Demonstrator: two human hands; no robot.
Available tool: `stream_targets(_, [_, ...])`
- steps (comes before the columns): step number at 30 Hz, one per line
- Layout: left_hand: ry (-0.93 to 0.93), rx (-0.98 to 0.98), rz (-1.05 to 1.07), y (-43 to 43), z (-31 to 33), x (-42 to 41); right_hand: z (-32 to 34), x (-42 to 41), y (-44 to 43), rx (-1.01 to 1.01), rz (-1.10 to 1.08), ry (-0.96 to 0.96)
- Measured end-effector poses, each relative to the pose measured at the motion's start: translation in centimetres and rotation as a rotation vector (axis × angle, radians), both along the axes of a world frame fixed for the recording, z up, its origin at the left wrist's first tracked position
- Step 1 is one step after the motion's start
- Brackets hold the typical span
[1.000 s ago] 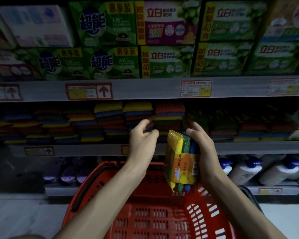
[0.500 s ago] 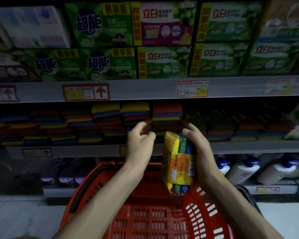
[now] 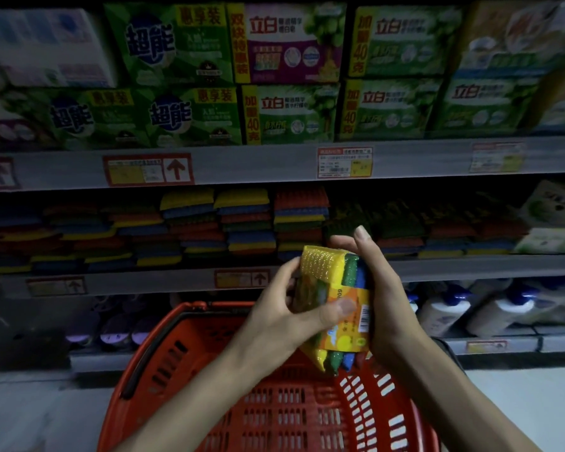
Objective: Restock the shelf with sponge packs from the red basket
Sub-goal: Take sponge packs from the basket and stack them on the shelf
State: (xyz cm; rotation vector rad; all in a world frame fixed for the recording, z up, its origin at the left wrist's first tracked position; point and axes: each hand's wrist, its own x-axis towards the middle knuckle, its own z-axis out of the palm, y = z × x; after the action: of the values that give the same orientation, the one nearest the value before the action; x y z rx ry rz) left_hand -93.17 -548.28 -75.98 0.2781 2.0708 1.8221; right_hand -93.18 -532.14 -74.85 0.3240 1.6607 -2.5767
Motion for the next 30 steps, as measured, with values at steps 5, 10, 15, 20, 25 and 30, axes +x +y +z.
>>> stream_targets(5, [-0.048, 0.053, 0.049, -0.2, 0.3, 0.1, -0.3, 0.5, 0.9, -0.047, 0.064, 0.0])
stream_targets(10, [-0.127, 0.152, 0.108, -0.7, 0.5, 0.0, -0.7, 1.1, 2.0, -0.061, 0.09, 0.026])
stream_targets(15, [-0.137, 0.222, 0.12, -0.9, 0.8, 0.1, -1.5, 1.4, 2.4, 0.001, 0.326, 0.08])
stream_targets(20, [-0.103, 0.178, 0.114, -1.2, 0.8, -0.2, -1.7, 1.6, 2.0, 0.05, 0.301, 0.059])
stream_targets(25, [-0.044, 0.105, 0.205, -1.5, 1.1, -0.3, -2.0, 1.8, 2.0, 0.451, 0.049, 0.157])
stream_targets(30, [0.041, 0.006, 0.214, -1.8, 1.7, -0.4, -2.6, 1.7, 2.0, 1.153, 0.034, 0.462])
